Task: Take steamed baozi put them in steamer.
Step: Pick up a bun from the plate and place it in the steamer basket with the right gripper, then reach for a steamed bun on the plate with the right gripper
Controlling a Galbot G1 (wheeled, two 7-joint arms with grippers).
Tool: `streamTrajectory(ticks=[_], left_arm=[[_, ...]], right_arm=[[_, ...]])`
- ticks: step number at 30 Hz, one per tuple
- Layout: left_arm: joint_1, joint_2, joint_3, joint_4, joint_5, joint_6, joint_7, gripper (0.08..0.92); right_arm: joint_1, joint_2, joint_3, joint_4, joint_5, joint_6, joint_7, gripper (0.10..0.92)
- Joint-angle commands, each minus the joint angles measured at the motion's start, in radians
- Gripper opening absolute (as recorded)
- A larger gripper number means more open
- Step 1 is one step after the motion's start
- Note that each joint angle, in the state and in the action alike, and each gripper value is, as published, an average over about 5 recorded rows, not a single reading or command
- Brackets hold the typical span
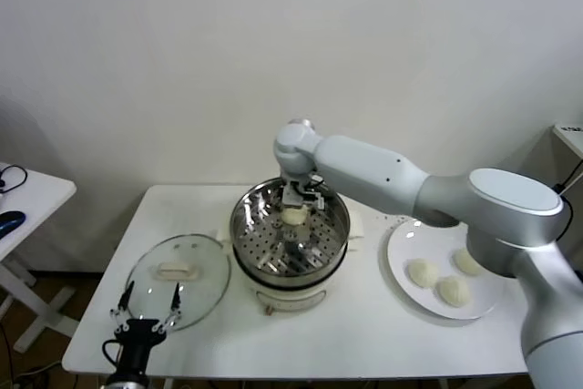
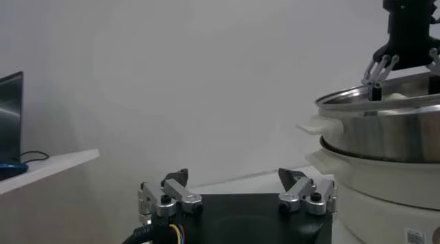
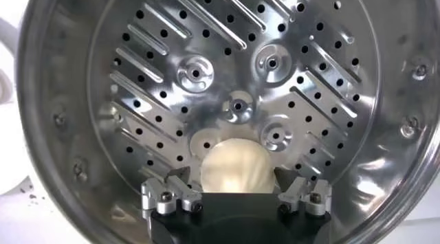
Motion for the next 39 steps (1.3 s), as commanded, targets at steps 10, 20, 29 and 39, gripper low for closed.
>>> streamTrajectory(ticks=[10, 20, 29, 39], left_arm=[[-0.004, 0.000, 0.004, -0.001, 0.003, 0.003, -0.004, 0.823], [-0.016, 0.013, 0.010, -0.021, -0.022, 0.017, -0.008, 0.823], [-0.017, 0.044, 0.018, -0.037, -0.022, 0.025, -0.010, 0.823], [-0.014, 0.036, 0.020, -0.035, -0.014, 0.017, 0.000, 0.823]], right_arm=[[0.339, -0.327, -0.171, 0.252, 0.510, -0.250, -0.026, 0.823], [0.503, -0.621, -0.451, 0.236, 1.017, -0.554, 0.043, 0.823], [0.322, -0.830, -0.388, 0.256, 0.881, -0.600, 0.064, 0.823], [-0.056, -0.874, -0.132, 0.209, 0.730, -0.632, 0.093, 0.823]])
